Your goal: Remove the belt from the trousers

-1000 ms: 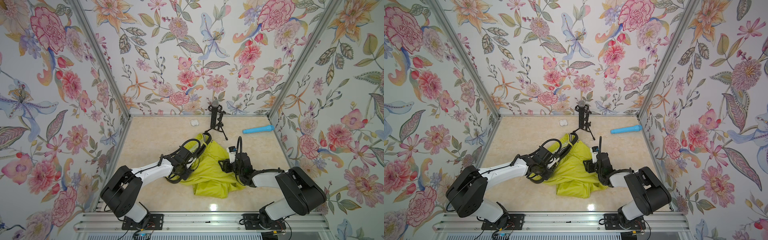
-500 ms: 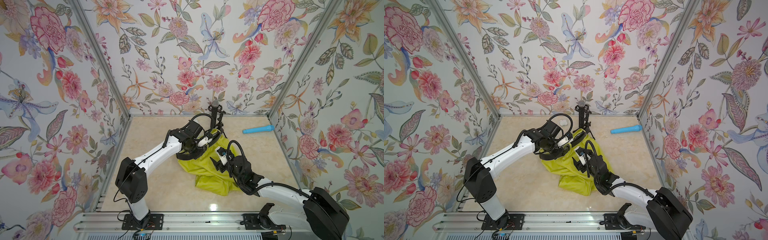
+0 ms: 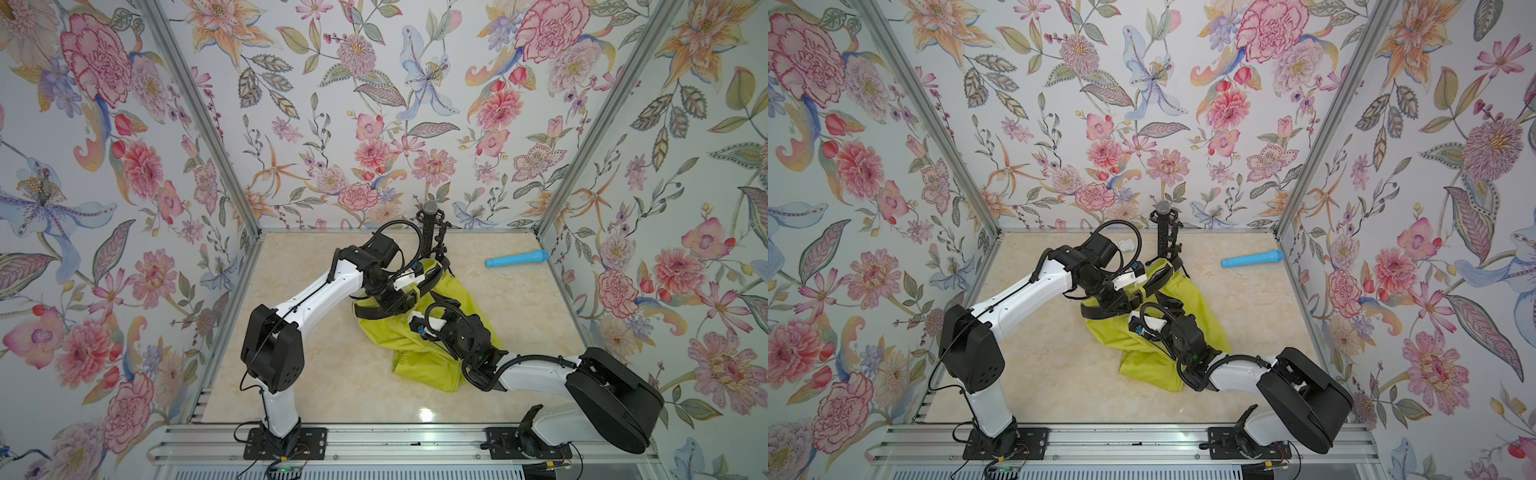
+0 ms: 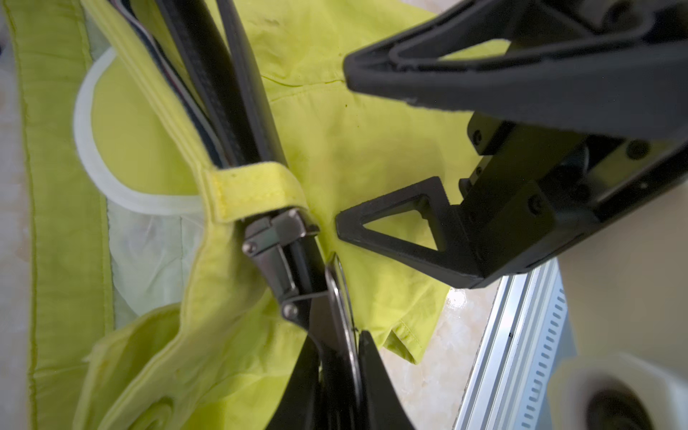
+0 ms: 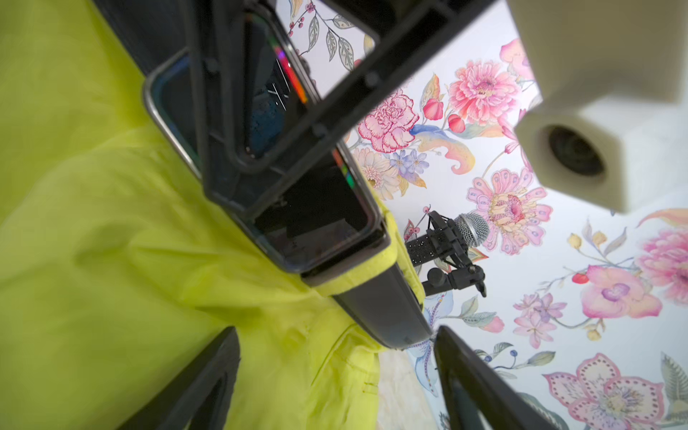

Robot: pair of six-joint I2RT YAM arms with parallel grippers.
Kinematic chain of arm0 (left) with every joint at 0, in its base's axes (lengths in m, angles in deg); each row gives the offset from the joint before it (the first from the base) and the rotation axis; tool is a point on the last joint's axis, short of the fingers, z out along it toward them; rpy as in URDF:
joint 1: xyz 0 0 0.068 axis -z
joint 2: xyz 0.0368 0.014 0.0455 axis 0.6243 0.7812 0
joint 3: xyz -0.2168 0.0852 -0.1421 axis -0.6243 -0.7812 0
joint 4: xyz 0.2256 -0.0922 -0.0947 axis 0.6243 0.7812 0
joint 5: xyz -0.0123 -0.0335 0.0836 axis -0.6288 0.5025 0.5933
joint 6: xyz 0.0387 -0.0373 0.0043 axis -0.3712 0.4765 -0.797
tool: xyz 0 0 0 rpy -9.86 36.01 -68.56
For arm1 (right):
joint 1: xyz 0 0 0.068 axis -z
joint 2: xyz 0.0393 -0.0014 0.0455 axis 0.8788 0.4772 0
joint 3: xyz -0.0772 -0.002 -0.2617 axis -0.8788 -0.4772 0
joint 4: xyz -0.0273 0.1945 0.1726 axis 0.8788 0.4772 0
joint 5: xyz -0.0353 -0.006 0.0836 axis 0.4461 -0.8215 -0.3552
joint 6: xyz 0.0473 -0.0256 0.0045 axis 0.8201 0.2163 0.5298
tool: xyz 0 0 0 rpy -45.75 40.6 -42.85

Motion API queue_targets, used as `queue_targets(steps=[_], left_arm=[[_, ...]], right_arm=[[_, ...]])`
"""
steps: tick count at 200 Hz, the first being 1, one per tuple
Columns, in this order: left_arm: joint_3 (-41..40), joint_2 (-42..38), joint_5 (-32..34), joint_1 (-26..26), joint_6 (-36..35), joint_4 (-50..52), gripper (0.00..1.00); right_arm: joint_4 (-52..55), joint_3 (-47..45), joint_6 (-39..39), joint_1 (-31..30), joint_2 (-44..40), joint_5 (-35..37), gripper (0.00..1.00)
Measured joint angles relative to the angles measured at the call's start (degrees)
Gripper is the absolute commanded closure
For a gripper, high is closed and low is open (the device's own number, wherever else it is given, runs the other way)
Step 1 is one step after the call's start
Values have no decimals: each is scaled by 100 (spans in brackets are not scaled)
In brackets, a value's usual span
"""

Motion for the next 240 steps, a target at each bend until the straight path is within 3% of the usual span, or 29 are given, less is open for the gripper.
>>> queue_targets(steps=[45,87,131,159,177,206,240], left_arm=[[-13,-2,-35,0,-24,-2,96],[-87,-4,-214,-11,-111,-9,94],[-140,-15,-310,-96,-188,-4,90],[-216,-125,-323,-164,-229,-94,69],[-271,-302,-280,-221,-227,-315,47],[-704,-1038,-96,-385,-103,-1145,34],[-2004,-2706,249,-938,114,-3115,17]], right_arm=[[-431,531,-894,-157,498,-46,20],[-481,776,-1333,-216,966,-136,29],[-599,833,-1589,-221,1198,-146,67],[-748,835,-1609,-221,1231,-133,85],[-734,833,-1517,-201,1231,-111,92],[-269,833,-951,-9,916,-267,100],[1217,1178,599,719,-107,-1220,100]])
